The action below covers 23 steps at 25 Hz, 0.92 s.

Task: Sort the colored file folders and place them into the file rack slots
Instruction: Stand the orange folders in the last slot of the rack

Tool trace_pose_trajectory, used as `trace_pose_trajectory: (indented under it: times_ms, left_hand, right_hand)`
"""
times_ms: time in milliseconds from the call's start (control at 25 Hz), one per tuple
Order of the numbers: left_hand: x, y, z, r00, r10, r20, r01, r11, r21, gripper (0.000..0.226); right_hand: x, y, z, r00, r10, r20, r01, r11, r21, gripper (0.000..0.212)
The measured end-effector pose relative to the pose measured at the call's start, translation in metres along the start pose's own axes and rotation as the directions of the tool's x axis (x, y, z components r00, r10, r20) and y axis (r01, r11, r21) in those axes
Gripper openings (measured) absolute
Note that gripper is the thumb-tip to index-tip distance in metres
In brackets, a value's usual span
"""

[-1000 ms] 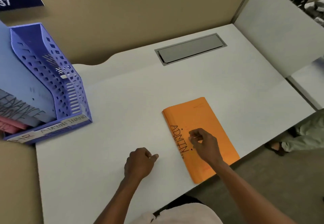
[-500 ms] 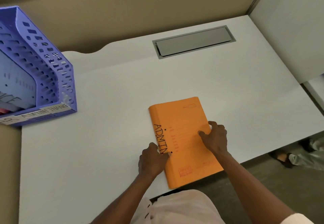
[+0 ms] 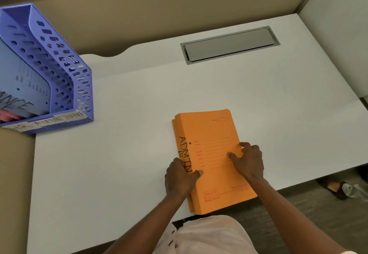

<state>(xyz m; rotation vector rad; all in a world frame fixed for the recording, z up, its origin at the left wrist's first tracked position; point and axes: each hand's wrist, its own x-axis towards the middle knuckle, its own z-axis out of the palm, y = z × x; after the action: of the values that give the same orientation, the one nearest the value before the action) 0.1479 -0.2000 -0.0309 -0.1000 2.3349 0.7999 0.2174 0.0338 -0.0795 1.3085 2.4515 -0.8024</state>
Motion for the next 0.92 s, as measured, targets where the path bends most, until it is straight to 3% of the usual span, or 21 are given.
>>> trace_pose_trajectory:
  times_ms: [200,560,640,760,920]
  left_hand:
    - [-0.015,0.018,-0.005,0.996,0.040,-0.084,-0.048,0.994,-0.094,0.063]
    - [-0.053,0.059,-0.040,0.936,0.292,-0.196,-0.298,0.955,0.002,0.053]
    - [-0.060,0.065,-0.049,0.902,0.360,-0.238,-0.360,0.932,0.043,0.054]
    - [-0.068,0.069,-0.065,0.862,0.420,-0.284,-0.422,0.905,0.058,0.055]
    - [-0.071,0.063,-0.094,0.828,0.447,-0.337,-0.453,0.889,0.065,0.055]
  right_hand:
    - [0.007,0.002,-0.004,0.999,0.038,0.005,-0.038,0.994,0.101,0.064]
    - [-0.014,-0.010,-0.013,0.994,0.103,-0.031,-0.080,0.897,0.434,0.060]
    - [-0.015,-0.018,-0.018,0.994,0.105,-0.001,-0.088,0.834,0.544,0.060]
    - [-0.007,-0.034,-0.027,0.989,0.103,0.103,-0.145,0.637,0.757,0.057]
    - [0.007,-0.060,-0.033,0.972,-0.016,0.236,-0.197,0.497,0.845,0.055]
